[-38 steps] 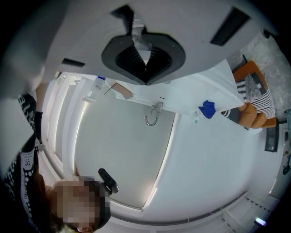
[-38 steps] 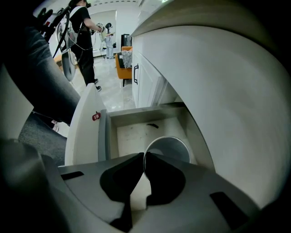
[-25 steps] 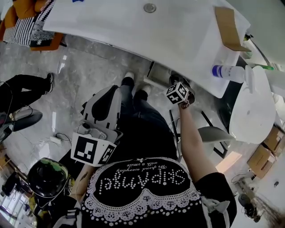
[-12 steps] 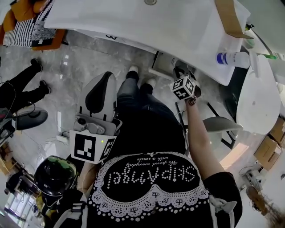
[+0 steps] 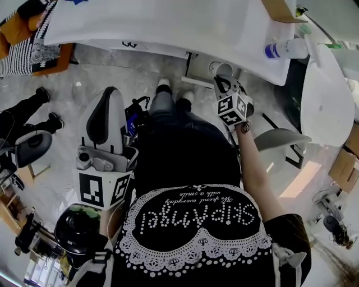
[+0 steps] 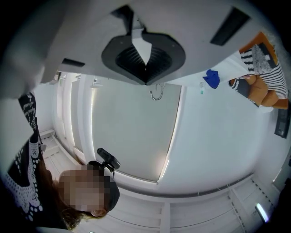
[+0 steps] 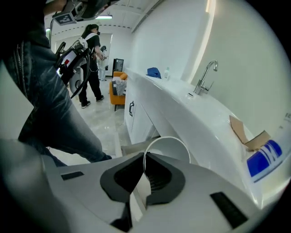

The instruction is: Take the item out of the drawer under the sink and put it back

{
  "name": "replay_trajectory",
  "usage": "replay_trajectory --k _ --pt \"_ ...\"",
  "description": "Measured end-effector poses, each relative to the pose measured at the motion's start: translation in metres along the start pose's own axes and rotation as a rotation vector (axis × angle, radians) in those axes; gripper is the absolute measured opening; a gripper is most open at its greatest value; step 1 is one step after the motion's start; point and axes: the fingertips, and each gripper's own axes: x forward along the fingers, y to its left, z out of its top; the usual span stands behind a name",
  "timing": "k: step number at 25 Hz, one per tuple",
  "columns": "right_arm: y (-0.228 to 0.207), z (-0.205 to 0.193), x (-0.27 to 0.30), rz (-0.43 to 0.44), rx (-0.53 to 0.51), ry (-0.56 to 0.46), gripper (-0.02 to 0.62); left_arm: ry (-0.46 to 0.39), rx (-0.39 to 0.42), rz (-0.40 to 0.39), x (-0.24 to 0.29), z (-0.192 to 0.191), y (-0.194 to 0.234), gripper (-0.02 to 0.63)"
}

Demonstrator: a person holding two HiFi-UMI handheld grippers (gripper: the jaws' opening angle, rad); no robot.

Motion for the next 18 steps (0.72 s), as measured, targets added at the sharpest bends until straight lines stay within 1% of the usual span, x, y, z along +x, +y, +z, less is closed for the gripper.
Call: replay_trajectory --k 7,12,15,18 --pt "0.005 0.009 -0.025 0.000 0.008 -0.044 0.028 -0.001 -0.004 -0.023 -0.004 -0.001 -0.002 0.003" --pt "0.005 0.022 -0.043 -0.014 0.048 -0.087 0.028 -0.002 -0.022 -0.034 -0.003 -0.004 -0.004 0.003" --pt "0.004 0.030 -0.052 -0.026 0.061 -0.113 0.027 -0.001 -0.038 -0.062 0.002 -0.008 -0.012 0.003" --pt "0.003 0.040 -0.063 -0.035 0.085 -0.146 0.028 0.003 -0.057 -0.113 0.009 -0.013 -0.028 0.003"
